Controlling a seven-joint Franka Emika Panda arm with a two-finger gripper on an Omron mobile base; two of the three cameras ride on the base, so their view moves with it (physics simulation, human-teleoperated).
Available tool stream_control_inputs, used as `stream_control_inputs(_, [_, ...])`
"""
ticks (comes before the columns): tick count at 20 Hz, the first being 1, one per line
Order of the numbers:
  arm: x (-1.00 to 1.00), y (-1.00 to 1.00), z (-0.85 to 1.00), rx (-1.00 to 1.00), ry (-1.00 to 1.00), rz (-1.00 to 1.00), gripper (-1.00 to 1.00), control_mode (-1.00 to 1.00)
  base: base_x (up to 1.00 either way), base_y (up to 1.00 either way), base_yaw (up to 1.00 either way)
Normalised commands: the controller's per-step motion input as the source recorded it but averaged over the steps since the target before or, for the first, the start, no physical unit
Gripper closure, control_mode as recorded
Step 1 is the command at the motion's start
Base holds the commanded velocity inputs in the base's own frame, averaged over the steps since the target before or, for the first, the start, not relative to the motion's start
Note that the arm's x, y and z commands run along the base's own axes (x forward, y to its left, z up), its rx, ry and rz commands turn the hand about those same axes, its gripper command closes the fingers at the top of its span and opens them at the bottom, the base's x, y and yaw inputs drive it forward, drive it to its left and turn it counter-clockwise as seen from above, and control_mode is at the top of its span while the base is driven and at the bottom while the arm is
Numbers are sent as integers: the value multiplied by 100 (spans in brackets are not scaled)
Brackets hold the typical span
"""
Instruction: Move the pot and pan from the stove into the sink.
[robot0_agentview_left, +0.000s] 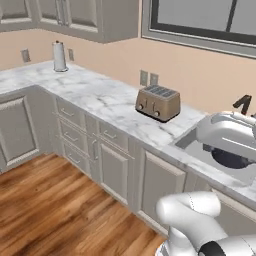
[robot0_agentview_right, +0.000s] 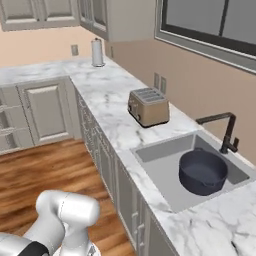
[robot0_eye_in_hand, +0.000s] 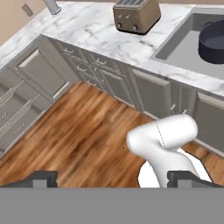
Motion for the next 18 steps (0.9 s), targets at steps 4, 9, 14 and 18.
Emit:
stream_control_inputs(4, [0, 0, 0, 0, 0, 0, -100, 100, 0, 0, 50])
stream_control_inputs(9, [0, 0, 0, 0, 0, 0, -100, 100, 0, 0, 50])
stream_control_inputs(14, [0, 0, 0, 0, 0, 0, -100, 100, -2, -10, 32])
stream_control_inputs(18, [0, 0, 0, 0, 0, 0, -100, 100, 1, 0, 0])
